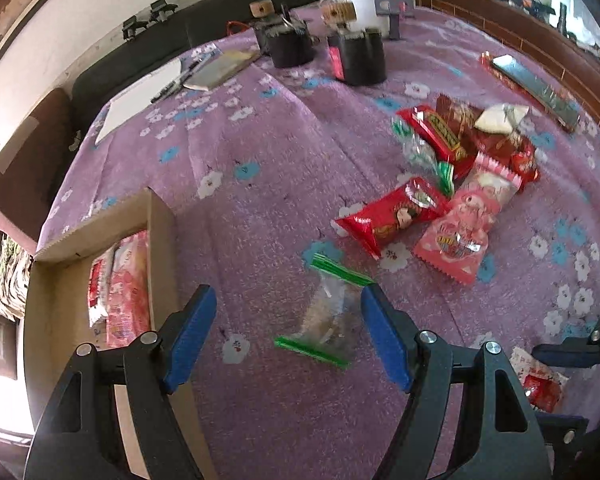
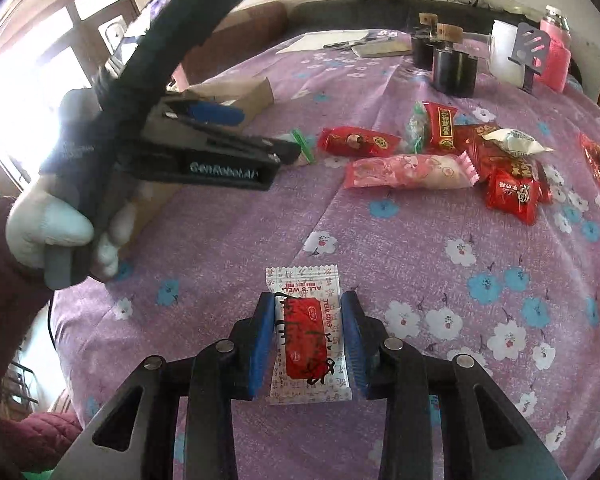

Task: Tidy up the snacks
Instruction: 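Grasp the clear green-edged cookie bag with the left gripper while the right holds the wafer pack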

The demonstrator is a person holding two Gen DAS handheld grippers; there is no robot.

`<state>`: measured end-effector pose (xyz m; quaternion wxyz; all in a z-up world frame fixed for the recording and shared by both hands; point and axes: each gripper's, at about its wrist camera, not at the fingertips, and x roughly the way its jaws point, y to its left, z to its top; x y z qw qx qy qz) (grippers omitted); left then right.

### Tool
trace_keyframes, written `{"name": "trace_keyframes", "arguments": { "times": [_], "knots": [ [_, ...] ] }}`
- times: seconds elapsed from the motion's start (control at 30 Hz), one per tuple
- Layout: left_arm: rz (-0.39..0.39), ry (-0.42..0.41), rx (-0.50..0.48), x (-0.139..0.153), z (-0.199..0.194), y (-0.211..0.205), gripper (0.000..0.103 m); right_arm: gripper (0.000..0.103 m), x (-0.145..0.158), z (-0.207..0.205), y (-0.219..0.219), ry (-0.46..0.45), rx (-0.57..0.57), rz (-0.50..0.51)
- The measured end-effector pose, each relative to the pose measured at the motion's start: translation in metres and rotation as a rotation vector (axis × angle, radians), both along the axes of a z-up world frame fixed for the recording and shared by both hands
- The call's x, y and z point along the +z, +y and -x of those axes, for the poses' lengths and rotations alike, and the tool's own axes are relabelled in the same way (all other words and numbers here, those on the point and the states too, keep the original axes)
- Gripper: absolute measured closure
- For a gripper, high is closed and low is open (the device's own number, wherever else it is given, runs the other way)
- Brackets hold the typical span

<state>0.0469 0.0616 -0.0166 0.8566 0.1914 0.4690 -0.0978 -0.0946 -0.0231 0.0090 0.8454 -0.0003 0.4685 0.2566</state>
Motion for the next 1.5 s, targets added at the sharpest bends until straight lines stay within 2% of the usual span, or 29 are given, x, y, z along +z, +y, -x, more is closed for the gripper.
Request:
{"name": "trace_keyframes", "arguments": {
  "times": [0.1,0.13,0.17,0.2,0.3,0.37,0.43,0.5,0.53,0.73,0.8,0.87,0.93,1.03,1.1,1.13,1.17,1.23,1.33,1.5],
  "knots": [
    [-0.014,0.010,-0.018,-0.003,0.001,-0.006,0.029,0.068,0.000,0.002,0.000,-0.004,-0.004,-0.005],
    [-0.008,0.017,-0.016,-0.003,0.001,-0.006,0.036,0.068,0.000,0.001,0.000,-0.004,-0.007,-0.009],
    [0.029,0.042,-0.019,-0.002,0.001,-0.006,0.055,0.068,0.000,0.002,-0.001,-0.005,-0.008,-0.011],
    [0.056,0.061,-0.015,-0.002,0.002,-0.006,0.056,0.068,0.000,0.003,-0.001,-0.006,-0.011,-0.012],
    [0.059,0.053,0.000,0.001,0.009,-0.007,0.065,0.069,0.001,0.008,-0.001,-0.012,-0.019,-0.007],
    [0.121,0.061,0.014,0.007,0.015,0.000,0.078,0.070,0.002,0.011,-0.002,-0.012,-0.028,-0.006],
    [0.213,0.076,0.021,0.019,0.021,0.012,0.082,0.070,0.004,0.014,-0.004,-0.007,-0.032,-0.016],
    [0.250,0.064,0.027,0.029,0.028,0.020,0.083,0.070,0.006,0.017,-0.005,-0.008,-0.040,-0.017],
    [0.268,0.054,0.028,0.035,0.034,0.026,0.090,0.070,0.008,0.018,-0.005,-0.009,-0.044,-0.019],
    [0.321,0.042,0.060,0.040,0.037,0.045,0.090,0.070,0.015,0.018,-0.004,-0.007,-0.066,-0.041],
    [0.300,0.054,0.088,0.033,0.035,0.048,0.080,0.070,0.015,0.019,-0.001,-0.003,-0.065,-0.038],
    [0.279,0.078,0.110,0.021,0.031,0.046,0.051,0.070,0.014,0.023,0.001,0.000,-0.064,-0.034],
    [0.253,0.081,0.130,0.012,0.031,0.042,0.046,0.070,0.014,0.026,0.002,0.001,-0.061,-0.034],
    [0.189,0.107,0.139,-0.005,0.029,0.029,0.046,0.070,0.012,0.028,0.001,0.006,-0.059,-0.034],
    [0.136,0.054,0.131,-0.006,0.035,0.022,0.040,0.070,0.009,0.027,0.000,0.012,-0.063,-0.035],
    [0.109,0.038,0.126,-0.007,0.037,0.018,0.040,0.070,0.008,0.027,-0.001,0.014,-0.065,-0.036],
    [0.104,0.036,0.117,-0.007,0.040,0.017,0.047,0.070,0.007,0.027,-0.003,0.018,-0.068,-0.040],
    [0.158,0.066,0.087,-0.006,0.043,0.018,0.072,0.070,0.004,0.027,-0.005,0.023,-0.074,-0.047],
    [0.158,0.048,0.095,-0.003,0.050,0.022,0.072,0.070,0.003,0.029,-0.008,0.024,-0.082,-0.054],
    [0.321,0.066,0.110,0.022,0.065,0.047,0.072,0.070,0.009,0.027,-0.012,0.016,-0.089,-0.077]
  ]
}}
